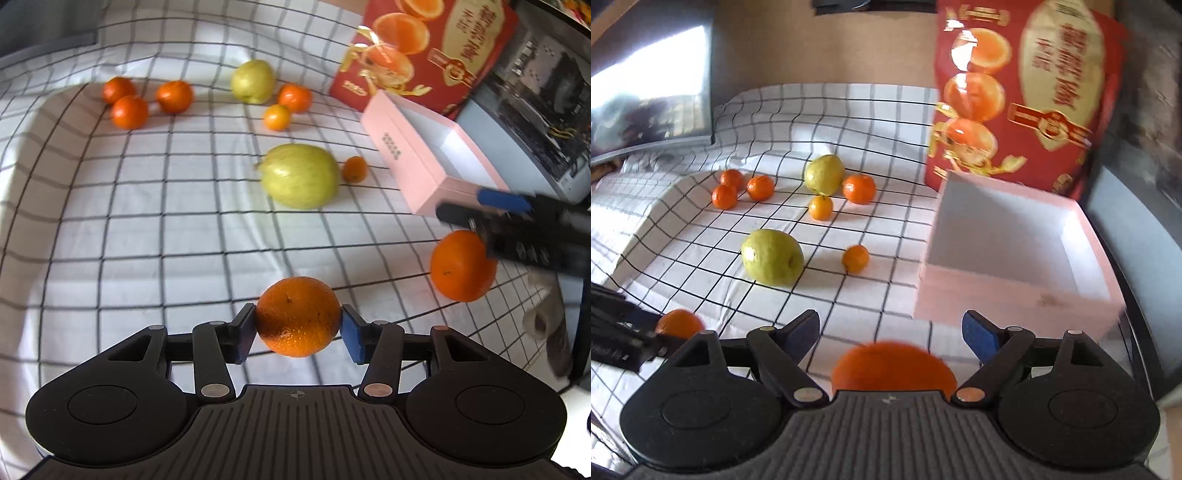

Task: Organize fruits
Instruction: 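Grasp a small tangerine with the right tool, then drop the left tool's tangerine into the pink box while right tool carries its tangerine over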

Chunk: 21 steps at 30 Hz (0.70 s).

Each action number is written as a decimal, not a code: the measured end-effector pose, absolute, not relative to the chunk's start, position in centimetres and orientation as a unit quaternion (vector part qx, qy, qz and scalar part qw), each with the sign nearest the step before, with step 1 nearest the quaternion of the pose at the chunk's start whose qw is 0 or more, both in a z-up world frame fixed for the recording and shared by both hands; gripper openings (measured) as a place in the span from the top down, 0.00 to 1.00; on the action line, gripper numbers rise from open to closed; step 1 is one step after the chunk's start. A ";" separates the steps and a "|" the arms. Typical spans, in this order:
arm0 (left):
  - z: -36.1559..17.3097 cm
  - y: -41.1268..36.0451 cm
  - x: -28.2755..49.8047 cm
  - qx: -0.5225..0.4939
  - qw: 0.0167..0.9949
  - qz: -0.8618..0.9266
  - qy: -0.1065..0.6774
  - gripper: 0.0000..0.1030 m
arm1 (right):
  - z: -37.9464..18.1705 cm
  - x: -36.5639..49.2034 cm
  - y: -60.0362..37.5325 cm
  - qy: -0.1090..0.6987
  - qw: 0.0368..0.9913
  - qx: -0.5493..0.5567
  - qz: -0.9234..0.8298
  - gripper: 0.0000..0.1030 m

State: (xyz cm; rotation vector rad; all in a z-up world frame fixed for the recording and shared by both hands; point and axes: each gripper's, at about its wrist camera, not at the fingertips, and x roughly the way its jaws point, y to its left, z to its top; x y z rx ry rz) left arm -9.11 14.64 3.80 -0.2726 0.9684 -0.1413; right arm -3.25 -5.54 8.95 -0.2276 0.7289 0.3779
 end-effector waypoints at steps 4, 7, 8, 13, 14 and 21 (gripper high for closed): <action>3.9 15.7 -9.7 -0.145 0.874 -0.049 0.462 0.48 | 9.1 1.2 -3.6 0.417 0.879 -0.098 0.211 0.52; 4.1 16.3 -10.3 -0.156 0.876 -0.037 0.455 0.48 | 8.7 5.0 -2.7 0.464 0.855 -0.081 0.217 0.61; 4.2 16.4 -10.4 -0.159 0.876 -0.034 0.454 0.48 | 8.4 5.9 -2.2 0.469 0.852 -0.084 0.217 0.61; 4.4 17.0 -11.4 -0.162 0.878 -0.022 0.450 0.48 | 6.9 8.8 0.6 0.489 0.837 -0.126 0.210 0.61; 4.3 17.1 -11.6 -0.163 0.878 -0.019 0.450 0.48 | 6.5 9.4 1.0 0.497 0.833 -0.131 0.205 0.61; 4.1 17.6 -12.5 -0.166 0.875 -0.012 0.455 0.48 | 4.2 12.1 2.5 0.535 0.813 -0.133 0.186 0.73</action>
